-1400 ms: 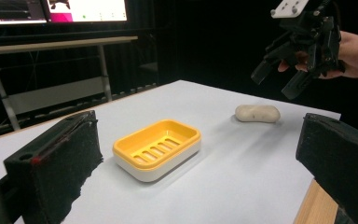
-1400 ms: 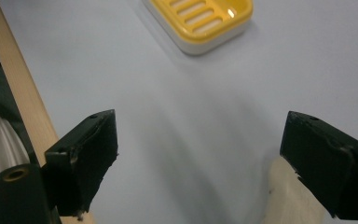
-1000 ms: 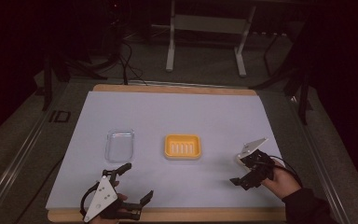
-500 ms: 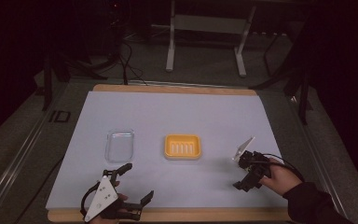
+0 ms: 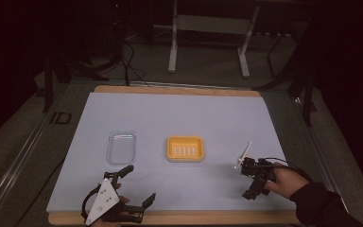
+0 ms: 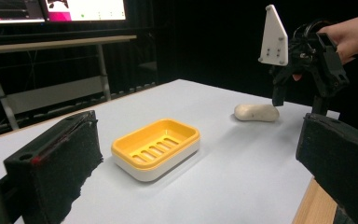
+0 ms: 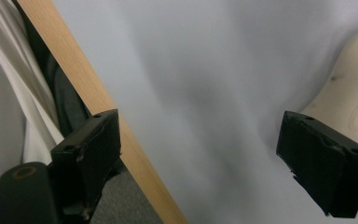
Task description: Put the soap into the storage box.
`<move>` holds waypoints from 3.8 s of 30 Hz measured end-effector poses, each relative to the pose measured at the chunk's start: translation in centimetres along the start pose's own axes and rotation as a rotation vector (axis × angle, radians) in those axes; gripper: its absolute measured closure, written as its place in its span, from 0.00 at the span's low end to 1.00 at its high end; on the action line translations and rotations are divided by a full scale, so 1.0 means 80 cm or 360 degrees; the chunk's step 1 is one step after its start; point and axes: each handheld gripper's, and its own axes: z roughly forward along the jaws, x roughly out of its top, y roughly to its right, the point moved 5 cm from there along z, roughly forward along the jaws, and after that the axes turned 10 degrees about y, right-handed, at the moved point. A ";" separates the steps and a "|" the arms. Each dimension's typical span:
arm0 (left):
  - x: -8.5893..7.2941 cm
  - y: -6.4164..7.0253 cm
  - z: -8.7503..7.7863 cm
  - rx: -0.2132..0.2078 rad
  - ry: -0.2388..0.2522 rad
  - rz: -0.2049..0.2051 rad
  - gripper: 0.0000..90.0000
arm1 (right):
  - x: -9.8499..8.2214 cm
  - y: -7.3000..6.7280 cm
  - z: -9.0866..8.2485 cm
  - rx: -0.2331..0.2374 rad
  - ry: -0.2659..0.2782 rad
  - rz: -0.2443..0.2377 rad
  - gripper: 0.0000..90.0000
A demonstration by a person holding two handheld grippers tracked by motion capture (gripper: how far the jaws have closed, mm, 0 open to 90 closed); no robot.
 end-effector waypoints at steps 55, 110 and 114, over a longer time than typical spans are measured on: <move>-0.001 0.001 0.001 -0.0015 -0.0008 0.0004 0.00 | -0.028 0.091 0.018 -0.0148 0.0243 0.0524 0.19; -0.002 0.004 0.002 -0.0032 -0.0019 0.0015 0.00 | -0.027 0.101 0.050 -0.0320 0.0549 0.0513 0.54; -0.002 0.003 0.003 -0.0028 -0.0021 0.0016 0.00 | -0.025 0.100 0.049 -0.0325 0.0525 0.0504 0.55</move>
